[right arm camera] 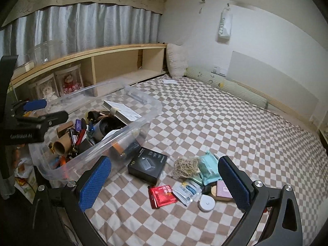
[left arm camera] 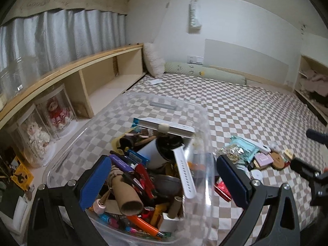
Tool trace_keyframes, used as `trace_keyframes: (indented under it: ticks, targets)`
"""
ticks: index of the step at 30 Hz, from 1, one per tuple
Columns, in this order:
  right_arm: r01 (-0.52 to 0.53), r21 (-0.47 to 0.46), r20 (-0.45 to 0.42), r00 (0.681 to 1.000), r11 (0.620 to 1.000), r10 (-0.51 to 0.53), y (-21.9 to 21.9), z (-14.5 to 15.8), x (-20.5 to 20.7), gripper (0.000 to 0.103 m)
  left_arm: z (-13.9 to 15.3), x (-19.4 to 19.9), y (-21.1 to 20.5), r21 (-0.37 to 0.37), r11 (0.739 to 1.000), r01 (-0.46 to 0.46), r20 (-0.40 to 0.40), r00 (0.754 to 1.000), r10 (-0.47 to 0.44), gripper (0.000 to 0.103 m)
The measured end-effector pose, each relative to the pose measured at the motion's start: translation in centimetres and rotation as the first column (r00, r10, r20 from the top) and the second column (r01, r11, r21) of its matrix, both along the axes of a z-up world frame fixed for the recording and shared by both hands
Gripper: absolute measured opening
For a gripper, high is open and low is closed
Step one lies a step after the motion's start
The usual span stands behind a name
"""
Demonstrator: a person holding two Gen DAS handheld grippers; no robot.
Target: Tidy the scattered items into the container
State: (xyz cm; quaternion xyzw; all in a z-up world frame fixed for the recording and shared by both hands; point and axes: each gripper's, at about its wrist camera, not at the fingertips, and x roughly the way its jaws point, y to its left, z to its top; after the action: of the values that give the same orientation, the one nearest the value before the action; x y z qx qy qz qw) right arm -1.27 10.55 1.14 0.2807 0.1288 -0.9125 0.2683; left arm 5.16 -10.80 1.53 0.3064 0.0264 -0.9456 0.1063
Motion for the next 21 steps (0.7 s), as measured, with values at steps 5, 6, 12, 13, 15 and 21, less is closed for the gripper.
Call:
trace_keyframes:
  ticks: [5,6,12,13,15,21]
  targets:
    - [0.009,0.018,-0.012,1.000,1.000,-0.008,0.7,-0.1,0.9,0.103,-0.2,0.9,1.2,-0.015,0.999,0.033,-0.004,0.999,-0.033,0.103]
    - [0.010,0.022,-0.017,1.000,1.000,-0.010,0.8,-0.1,1.1,0.103,-0.3,1.1,1.4,-0.012,0.999,0.038,-0.006,0.999,-0.038,0.103]
    - [0.020,0.012,0.002,1.000,1.000,-0.020,2.0,-0.5,2.2,0.103,-0.8,2.4,2.2,0.008,0.998,0.070,-0.011,0.997,-0.070,0.103]
    - [0.024,0.005,0.005,1.000,1.000,-0.024,2.2,-0.6,2.3,0.103,-0.9,2.6,2.4,0.005,0.997,0.077,-0.011,0.997,-0.077,0.103]
    - [0.033,-0.005,0.007,0.999,0.999,-0.033,2.7,-0.6,2.6,0.103,-1.0,3.0,2.8,-0.002,0.996,0.091,-0.011,0.996,-0.091,0.103]
    - [0.075,-0.025,0.011,0.997,0.997,-0.075,4.3,-0.9,3.2,0.103,-1.4,3.7,3.5,-0.015,0.993,0.113,-0.013,0.993,-0.113,0.103]
